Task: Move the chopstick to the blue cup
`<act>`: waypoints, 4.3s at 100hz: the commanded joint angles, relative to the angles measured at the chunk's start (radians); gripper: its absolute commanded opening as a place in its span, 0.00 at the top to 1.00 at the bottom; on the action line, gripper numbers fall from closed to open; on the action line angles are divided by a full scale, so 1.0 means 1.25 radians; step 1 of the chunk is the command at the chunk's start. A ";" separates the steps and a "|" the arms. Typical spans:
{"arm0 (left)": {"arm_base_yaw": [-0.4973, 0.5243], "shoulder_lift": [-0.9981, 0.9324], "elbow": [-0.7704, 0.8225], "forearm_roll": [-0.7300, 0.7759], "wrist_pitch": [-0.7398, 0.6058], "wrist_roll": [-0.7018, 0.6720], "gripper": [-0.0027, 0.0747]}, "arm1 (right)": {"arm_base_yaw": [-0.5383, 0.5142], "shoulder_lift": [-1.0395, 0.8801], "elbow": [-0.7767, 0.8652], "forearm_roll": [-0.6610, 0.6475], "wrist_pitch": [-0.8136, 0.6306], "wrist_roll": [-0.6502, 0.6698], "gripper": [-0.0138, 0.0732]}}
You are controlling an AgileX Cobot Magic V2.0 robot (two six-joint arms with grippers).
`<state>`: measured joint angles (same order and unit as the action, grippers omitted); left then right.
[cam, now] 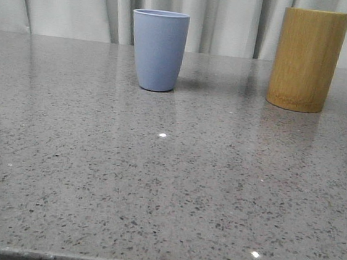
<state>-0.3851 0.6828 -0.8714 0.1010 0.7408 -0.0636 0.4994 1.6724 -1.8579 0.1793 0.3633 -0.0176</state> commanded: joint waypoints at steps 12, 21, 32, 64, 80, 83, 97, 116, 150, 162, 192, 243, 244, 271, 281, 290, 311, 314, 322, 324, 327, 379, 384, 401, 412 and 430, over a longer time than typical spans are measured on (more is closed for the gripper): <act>0.000 -0.001 -0.020 0.004 -0.062 -0.010 0.57 | 0.009 0.016 -0.025 0.016 -0.131 -0.008 0.92; 0.000 -0.001 -0.020 0.004 -0.062 -0.010 0.57 | 0.009 0.038 -0.025 0.028 -0.145 -0.008 0.92; 0.000 -0.001 -0.020 0.004 -0.062 -0.010 0.57 | 0.009 0.059 -0.025 0.034 -0.155 -0.008 0.92; 0.000 -0.001 -0.020 0.004 -0.062 -0.010 0.57 | 0.009 0.121 -0.023 0.034 -0.100 -0.008 0.92; 0.000 -0.001 -0.020 0.004 -0.062 -0.010 0.57 | 0.009 0.130 -0.023 0.034 -0.076 -0.008 0.92; 0.000 -0.001 -0.020 0.004 -0.062 -0.010 0.57 | 0.009 0.130 -0.023 0.034 -0.072 -0.008 0.91; 0.000 -0.001 -0.020 0.004 -0.062 -0.010 0.57 | 0.009 0.130 -0.023 0.034 -0.069 -0.008 0.72; 0.000 -0.001 -0.020 0.004 -0.062 -0.010 0.57 | 0.009 0.128 -0.023 0.034 -0.069 -0.008 0.46; 0.000 -0.001 -0.020 0.004 -0.061 -0.010 0.57 | 0.008 0.099 -0.023 0.033 -0.063 -0.009 0.44; 0.000 -0.001 -0.020 0.004 -0.061 -0.010 0.57 | 0.007 0.064 -0.023 -0.006 -0.037 -0.010 0.44; 0.000 -0.001 -0.020 0.004 -0.061 -0.010 0.57 | -0.003 -0.048 -0.021 -0.081 0.039 -0.008 0.48; 0.000 -0.001 -0.020 0.004 -0.078 -0.031 0.57 | -0.087 -0.199 0.012 -0.138 0.198 -0.008 0.61; 0.000 -0.001 -0.020 0.004 -0.078 -0.035 0.57 | -0.087 -0.206 0.020 -0.143 0.198 -0.008 0.61; 0.000 -0.001 -0.020 0.004 -0.091 -0.051 0.58 | -0.087 -0.382 0.273 -0.158 0.115 0.009 0.61; 0.000 -0.001 -0.020 0.004 -0.091 -0.051 0.67 | -0.088 -0.464 0.389 -0.158 0.068 0.014 0.61; 0.000 -0.001 -0.020 0.003 -0.091 -0.051 0.84 | -0.088 -0.534 0.475 -0.158 0.040 0.014 0.69; 0.000 -0.013 -0.016 0.000 -0.091 -0.051 0.99 | -0.088 -0.690 0.658 -0.165 -0.032 0.014 0.92; 0.000 -0.019 -0.010 0.000 -0.091 -0.051 0.99 | -0.088 -0.718 0.685 -0.165 -0.041 0.014 0.91; 0.000 -0.043 0.008 0.000 -0.093 -0.051 0.99 | -0.088 -0.779 0.741 -0.165 -0.060 0.014 0.91; 0.000 -0.051 0.015 0.000 -0.095 -0.051 0.99 | -0.088 -0.795 0.755 -0.165 -0.063 0.014 0.91; 0.000 -0.062 0.024 0.000 -0.095 -0.051 0.99 | -0.088 -0.815 0.773 -0.165 -0.064 0.014 0.91; 0.000 -0.346 0.215 -0.018 -0.122 -0.051 0.99 | -0.088 -1.137 1.054 -0.171 -0.122 0.014 0.91; 0.000 -0.368 0.228 -0.019 -0.122 -0.051 0.99 | -0.088 -1.151 1.066 -0.171 -0.122 0.018 0.91; 0.000 -0.400 0.244 -0.019 -0.119 -0.051 0.99 | -0.088 -1.162 1.073 -0.170 -0.125 0.020 0.91; 0.000 -0.400 0.244 -0.019 -0.119 -0.051 0.99 | -0.088 -1.162 1.073 -0.170 -0.129 0.020 0.91; 0.000 -0.400 0.244 -0.019 -0.114 -0.051 0.99 | -0.088 -1.162 1.073 -0.170 -0.127 0.020 0.91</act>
<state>-0.3851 0.1702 -0.5422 0.0818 0.6698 -0.1145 0.3959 0.2080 -0.4913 -0.0217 0.2952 0.0053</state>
